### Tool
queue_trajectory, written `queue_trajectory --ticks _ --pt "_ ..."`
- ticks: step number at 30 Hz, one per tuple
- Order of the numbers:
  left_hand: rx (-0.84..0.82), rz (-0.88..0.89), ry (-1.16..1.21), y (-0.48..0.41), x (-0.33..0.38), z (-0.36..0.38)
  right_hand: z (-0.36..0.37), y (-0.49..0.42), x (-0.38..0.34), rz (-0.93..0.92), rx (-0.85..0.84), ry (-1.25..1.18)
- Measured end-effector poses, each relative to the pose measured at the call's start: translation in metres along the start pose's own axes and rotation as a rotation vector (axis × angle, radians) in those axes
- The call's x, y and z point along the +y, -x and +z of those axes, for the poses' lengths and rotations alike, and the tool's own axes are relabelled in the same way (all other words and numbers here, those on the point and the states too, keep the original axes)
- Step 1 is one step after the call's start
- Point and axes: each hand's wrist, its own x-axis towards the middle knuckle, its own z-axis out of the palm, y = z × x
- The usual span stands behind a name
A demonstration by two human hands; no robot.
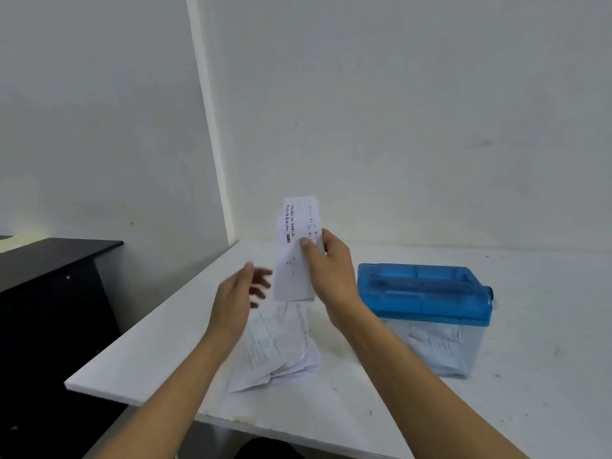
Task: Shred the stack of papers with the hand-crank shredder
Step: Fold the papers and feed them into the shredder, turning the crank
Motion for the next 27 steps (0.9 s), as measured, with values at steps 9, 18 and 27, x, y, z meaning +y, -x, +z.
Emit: queue_trajectory --ticks 9,18,27 --pt "-0.283 0.009 0.169 -0.006 0.1 0.058 -0.061 -0.007 -0.038 -0.095 0.028 0.049" --pt "-0.438 0.13 -0.077 -0.001 0.125 0.144 -0.136 -0.002 -0.051 -0.044 0.016 0.292" --pt "-0.446 0.148 -0.101 -0.001 0.119 0.19 -0.207 -0.002 -0.039 -0.002 0.034 0.722"
